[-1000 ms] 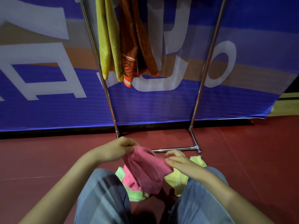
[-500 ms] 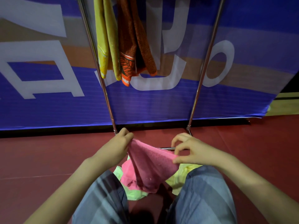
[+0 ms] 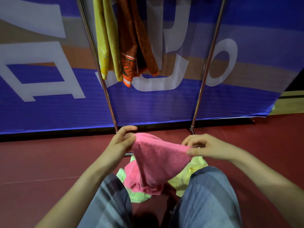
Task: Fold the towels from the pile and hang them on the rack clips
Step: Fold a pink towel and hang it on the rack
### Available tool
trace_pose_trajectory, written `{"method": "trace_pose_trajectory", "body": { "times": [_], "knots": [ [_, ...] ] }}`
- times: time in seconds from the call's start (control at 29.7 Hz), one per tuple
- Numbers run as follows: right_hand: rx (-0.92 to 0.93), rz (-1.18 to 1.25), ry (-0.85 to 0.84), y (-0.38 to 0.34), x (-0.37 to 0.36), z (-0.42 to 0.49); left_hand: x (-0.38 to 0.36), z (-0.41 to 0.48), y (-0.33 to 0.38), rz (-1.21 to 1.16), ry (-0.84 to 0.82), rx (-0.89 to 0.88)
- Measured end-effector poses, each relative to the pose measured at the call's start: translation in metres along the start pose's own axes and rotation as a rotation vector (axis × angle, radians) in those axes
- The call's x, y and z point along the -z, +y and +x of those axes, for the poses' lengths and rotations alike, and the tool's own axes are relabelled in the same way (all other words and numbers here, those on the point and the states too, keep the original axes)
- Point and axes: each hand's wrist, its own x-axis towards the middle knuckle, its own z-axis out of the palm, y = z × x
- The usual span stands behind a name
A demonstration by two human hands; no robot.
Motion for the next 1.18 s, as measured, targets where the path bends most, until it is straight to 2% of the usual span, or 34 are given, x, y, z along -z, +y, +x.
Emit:
{"method": "trace_pose_trajectory", "body": {
  "times": [0.13,0.24,0.3,0.37,0.44,0.54,0.64,0.71,0.81,0.88,1.01,1.18],
  "knots": [
    [-0.076,-0.266,-0.195,-0.008,-0.001,-0.001,-0.011,0.000,-0.002,0.014,0.036,-0.080],
    [-0.051,-0.651,-0.198,-0.008,-0.001,0.002,-0.014,0.000,0.003,0.054,0.000,-0.159],
    [-0.006,-0.802,-0.058,-0.007,0.002,-0.001,-0.012,0.000,0.003,0.113,0.003,-0.196],
    [0.099,-0.728,0.186,-0.005,0.006,-0.005,-0.005,0.001,0.002,0.156,0.028,-0.212],
    [0.224,-0.615,0.355,-0.004,0.008,-0.008,0.000,0.002,0.000,0.186,0.037,-0.227],
    [0.339,-0.789,0.426,-0.008,0.004,-0.009,0.003,0.001,0.000,0.275,0.043,-0.279],
    [0.339,-0.955,0.484,-0.008,0.000,-0.008,0.002,-0.001,0.002,0.425,0.075,-0.357],
    [0.256,-0.807,0.515,-0.010,-0.002,-0.007,-0.002,-0.003,0.005,0.496,0.079,-0.393],
    [0.160,-0.274,0.546,-0.018,-0.007,-0.003,-0.008,-0.003,0.006,0.494,0.092,-0.411],
    [0.116,0.013,0.547,-0.023,-0.009,-0.001,-0.012,0.001,0.003,0.377,0.118,-0.358],
    [0.082,0.226,0.536,-0.030,-0.012,0.003,-0.028,0.006,-0.004,0.122,0.194,-0.207],
    [0.089,0.396,0.616,-0.034,-0.011,0.004,-0.039,0.004,-0.006,0.182,0.128,-0.259]
  ]
}}
